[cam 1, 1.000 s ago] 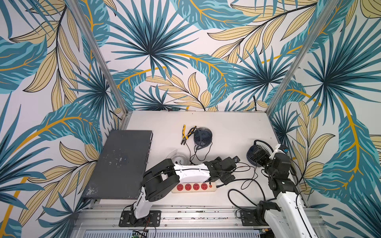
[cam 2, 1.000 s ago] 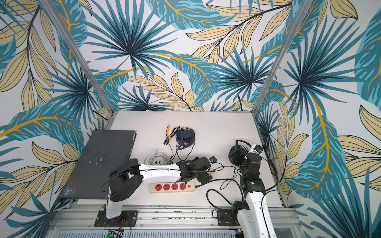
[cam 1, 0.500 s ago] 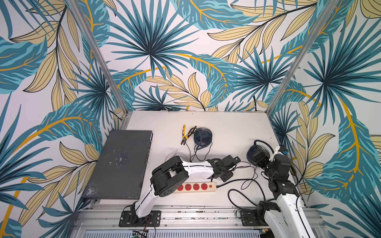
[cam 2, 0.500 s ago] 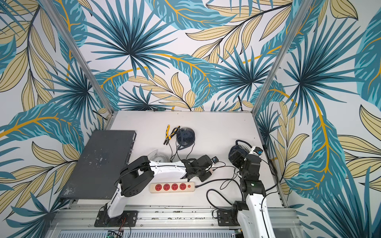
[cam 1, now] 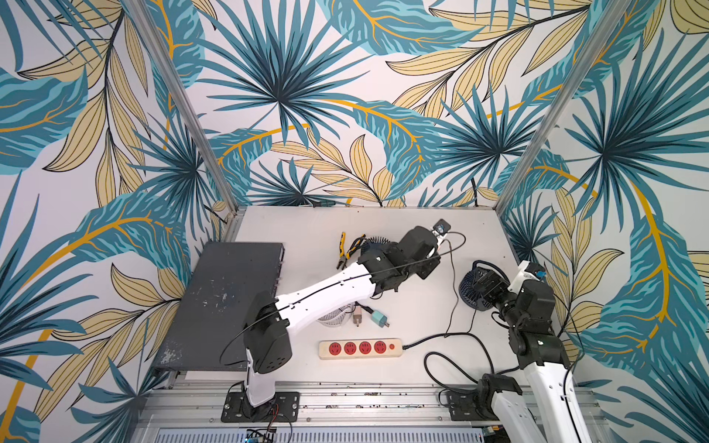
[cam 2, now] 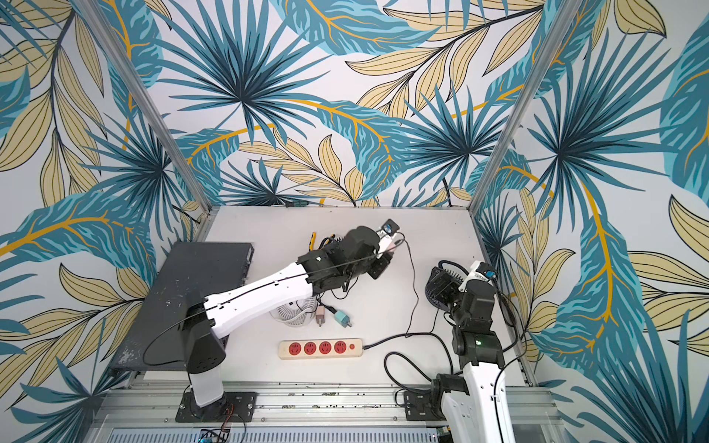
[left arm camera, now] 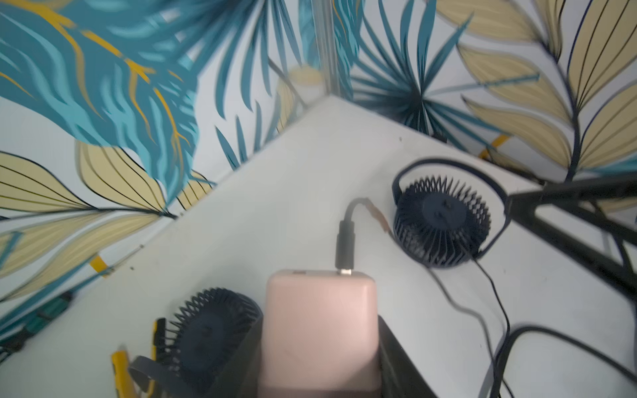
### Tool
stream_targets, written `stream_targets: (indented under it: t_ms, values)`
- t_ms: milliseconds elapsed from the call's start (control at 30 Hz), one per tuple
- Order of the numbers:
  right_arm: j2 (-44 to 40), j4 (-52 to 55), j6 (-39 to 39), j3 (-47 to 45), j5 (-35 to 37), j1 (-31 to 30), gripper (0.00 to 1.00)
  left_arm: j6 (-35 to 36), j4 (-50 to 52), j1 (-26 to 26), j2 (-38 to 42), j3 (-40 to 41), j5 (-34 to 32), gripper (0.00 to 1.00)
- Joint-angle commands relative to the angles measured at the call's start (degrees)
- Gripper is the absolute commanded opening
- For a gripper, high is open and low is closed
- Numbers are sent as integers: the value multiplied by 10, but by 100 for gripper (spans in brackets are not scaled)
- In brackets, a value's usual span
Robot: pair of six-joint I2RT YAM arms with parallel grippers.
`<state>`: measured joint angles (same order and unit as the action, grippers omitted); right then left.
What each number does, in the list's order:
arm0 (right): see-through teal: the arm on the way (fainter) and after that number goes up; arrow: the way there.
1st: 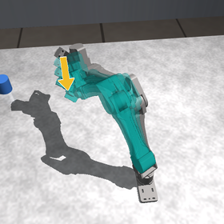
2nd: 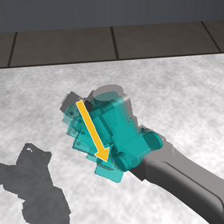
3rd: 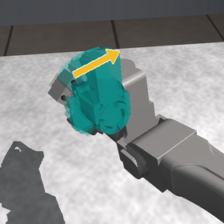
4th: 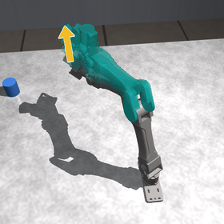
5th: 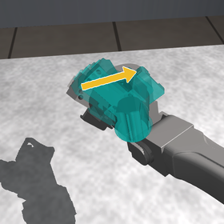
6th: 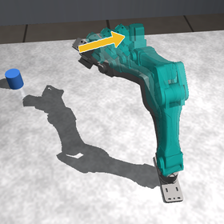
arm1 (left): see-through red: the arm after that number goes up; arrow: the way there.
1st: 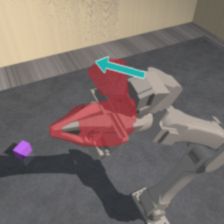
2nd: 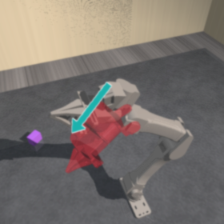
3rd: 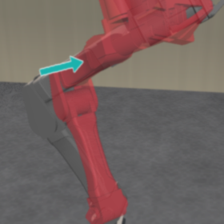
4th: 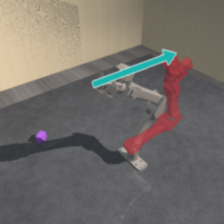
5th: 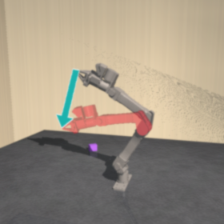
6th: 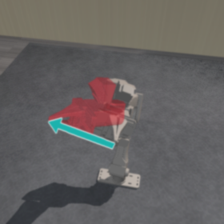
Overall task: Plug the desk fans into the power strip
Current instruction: Pick up the plug from the center of the board.
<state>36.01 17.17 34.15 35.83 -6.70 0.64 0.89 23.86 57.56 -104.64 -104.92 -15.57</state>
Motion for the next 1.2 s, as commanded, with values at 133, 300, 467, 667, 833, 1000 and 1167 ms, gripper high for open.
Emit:
stream_targets:
  t_ms: [133, 300, 467, 667, 833, 1000, 1167]
  values:
    - [38, -5, 55, 58, -290, 1, 100, 0, -102, 7, 138, 108, 24, 26]
    - [59, -85, 126, 85, -463, -2, 98, 31, -176, 15, 189, 203, 38, 28]
    - [80, -81, 116, 132, -512, -9, 99, 51, -206, 17, 205, 239, 66, 28]
    - [115, -41, 68, 190, -518, -53, 98, 92, -208, 18, 200, 257, 105, 29]
    - [156, -5, 37, 210, -491, -125, 86, 111, -212, 23, 199, 269, 113, 29]
    - [173, -13, 36, 218, -486, -150, 72, 133, -214, 31, 202, 284, 109, 29]
    - [184, 10, 17, 235, -479, -151, 59, 137, -216, 33, 209, 306, 98, 29]
